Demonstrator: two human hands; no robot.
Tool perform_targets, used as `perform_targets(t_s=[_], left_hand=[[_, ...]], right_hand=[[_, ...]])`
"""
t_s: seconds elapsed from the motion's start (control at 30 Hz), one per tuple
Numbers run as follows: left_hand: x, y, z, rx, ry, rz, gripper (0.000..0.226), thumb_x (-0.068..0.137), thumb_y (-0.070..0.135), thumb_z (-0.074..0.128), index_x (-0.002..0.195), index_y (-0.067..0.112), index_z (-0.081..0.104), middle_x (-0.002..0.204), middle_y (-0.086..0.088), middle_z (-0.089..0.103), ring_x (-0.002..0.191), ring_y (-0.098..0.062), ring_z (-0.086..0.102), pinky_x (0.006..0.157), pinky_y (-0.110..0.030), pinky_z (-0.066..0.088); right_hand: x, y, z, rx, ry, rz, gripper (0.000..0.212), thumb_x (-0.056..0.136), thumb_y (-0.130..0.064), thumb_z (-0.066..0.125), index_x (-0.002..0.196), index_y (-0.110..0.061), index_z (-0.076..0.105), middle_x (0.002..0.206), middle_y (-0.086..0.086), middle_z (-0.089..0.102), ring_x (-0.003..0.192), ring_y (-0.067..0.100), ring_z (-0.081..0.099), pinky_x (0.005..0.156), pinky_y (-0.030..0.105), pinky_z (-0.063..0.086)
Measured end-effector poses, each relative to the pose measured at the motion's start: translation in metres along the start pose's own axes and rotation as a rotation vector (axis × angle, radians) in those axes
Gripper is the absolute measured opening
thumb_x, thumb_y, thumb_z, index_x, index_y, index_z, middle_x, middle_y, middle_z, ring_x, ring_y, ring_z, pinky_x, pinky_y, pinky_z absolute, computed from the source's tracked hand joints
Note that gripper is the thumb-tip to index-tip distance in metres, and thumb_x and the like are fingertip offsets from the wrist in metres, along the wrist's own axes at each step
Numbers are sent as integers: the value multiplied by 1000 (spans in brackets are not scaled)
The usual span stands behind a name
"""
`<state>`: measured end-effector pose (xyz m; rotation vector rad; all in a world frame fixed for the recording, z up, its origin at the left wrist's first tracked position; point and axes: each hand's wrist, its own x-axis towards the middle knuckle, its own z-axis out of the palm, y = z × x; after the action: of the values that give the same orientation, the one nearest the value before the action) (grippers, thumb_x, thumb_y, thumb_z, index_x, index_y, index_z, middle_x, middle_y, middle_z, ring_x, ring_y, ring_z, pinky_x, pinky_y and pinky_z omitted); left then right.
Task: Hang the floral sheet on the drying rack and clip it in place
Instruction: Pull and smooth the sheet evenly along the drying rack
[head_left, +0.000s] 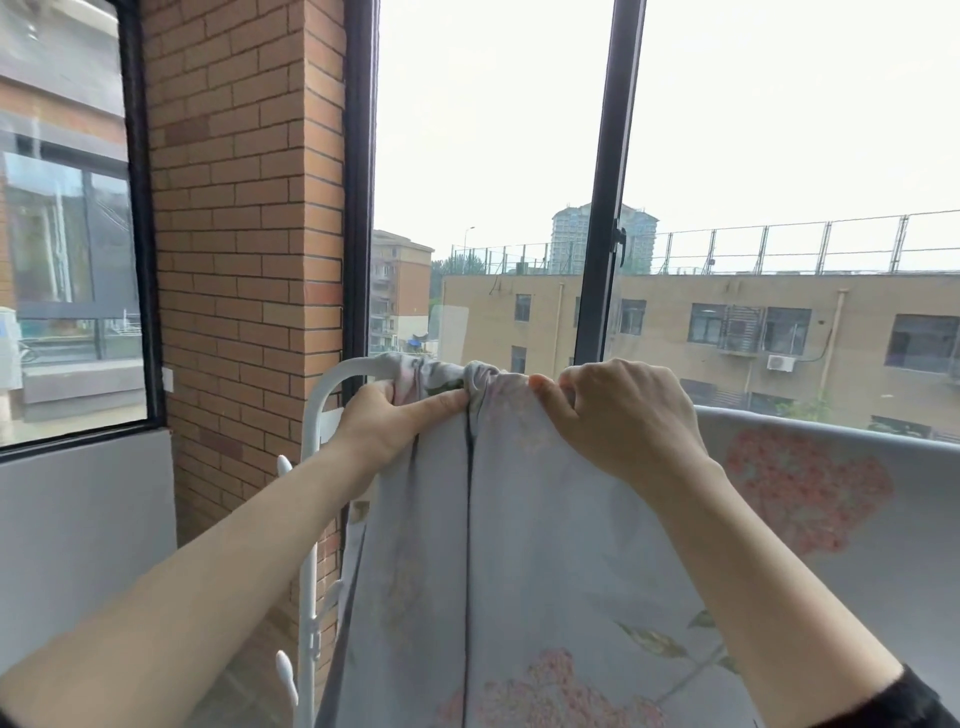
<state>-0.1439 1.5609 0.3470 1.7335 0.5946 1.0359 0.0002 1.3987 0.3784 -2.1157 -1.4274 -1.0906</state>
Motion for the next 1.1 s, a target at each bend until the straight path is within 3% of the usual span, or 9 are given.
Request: perform_targets(t_s=[0.2, 0.33, 0.47, 0.53, 0.67, 0.83, 0.93, 1.0, 1.1], left_hand=[[0, 3, 1, 99, -63, -41, 70, 43, 60, 87, 98, 22, 68, 96, 3, 73, 94, -15, 68, 90, -36, 54], [1, 8, 1, 81, -43, -21, 42, 61, 38, 87, 92, 15, 71, 91, -5, 75, 88, -20, 70, 85, -36, 56], [9, 17, -5, 79, -100, 59, 19, 79, 15, 75, 81, 1, 63, 83, -5, 62, 81, -17, 61, 71, -16, 49], [12, 20, -7, 50, -147, 99, 21, 80, 12, 73, 75, 4, 54, 83, -7, 57, 82, -17, 58, 80, -22, 48], [20, 24, -4, 31, -94, 153, 36, 80, 20, 71, 100, -9, 61, 89, -6, 64, 86, -16, 61, 93, -31, 47], [23, 34, 3, 37, -44, 183, 17, 83, 25, 61, 87, 16, 74, 96, 8, 71, 98, -8, 62, 87, -20, 45], [36, 32, 1, -56, -120, 126, 24, 68, 36, 66, 79, 16, 71, 95, 6, 71, 95, -13, 64, 95, -34, 50], [43, 31, -2, -100, -89, 107, 30, 65, 39, 78, 71, 16, 60, 83, 2, 65, 84, -18, 63, 83, -36, 54], [50, 31, -6, 38, 80, 217, 39, 74, 34, 80, 85, 0, 65, 82, -1, 64, 80, -16, 62, 74, -29, 54]], right_hand=[[2, -2, 1, -11, 9, -19, 52, 97, -57, 26, 64, -24, 50, 75, 3, 66, 77, 27, 63, 63, 34, 38], [1, -5, -1, -21, -2, 2, 55, 96, -58, 25, 57, -22, 43, 65, 1, 55, 73, 26, 60, 62, 33, 34], [0, -6, -4, -34, -25, 21, 57, 96, -59, 25, 58, -21, 44, 62, -2, 52, 67, 24, 51, 62, 33, 32], [0, -7, -4, -38, -23, 26, 58, 96, -59, 25, 59, -20, 47, 61, -2, 51, 65, 24, 49, 62, 33, 31], [-1, -9, -5, -29, -19, 37, 58, 95, -60, 25, 57, -21, 44, 62, -2, 54, 64, 24, 47, 62, 33, 31], [-1, -8, -6, -27, -24, 49, 58, 95, -60, 25, 55, -21, 41, 61, -2, 53, 63, 22, 46, 62, 32, 29], [-1, -6, -6, -31, -18, 47, 60, 95, -62, 25, 59, -19, 48, 64, -1, 60, 62, 23, 46, 61, 33, 30], [-2, -6, -6, -27, -21, 46, 61, 95, -63, 24, 62, -20, 52, 67, -1, 62, 63, 23, 47, 62, 33, 31], [-2, -7, -6, -29, -16, 32, 59, 95, -62, 24, 64, -21, 54, 68, -2, 63, 64, 22, 48, 62, 33, 31]])
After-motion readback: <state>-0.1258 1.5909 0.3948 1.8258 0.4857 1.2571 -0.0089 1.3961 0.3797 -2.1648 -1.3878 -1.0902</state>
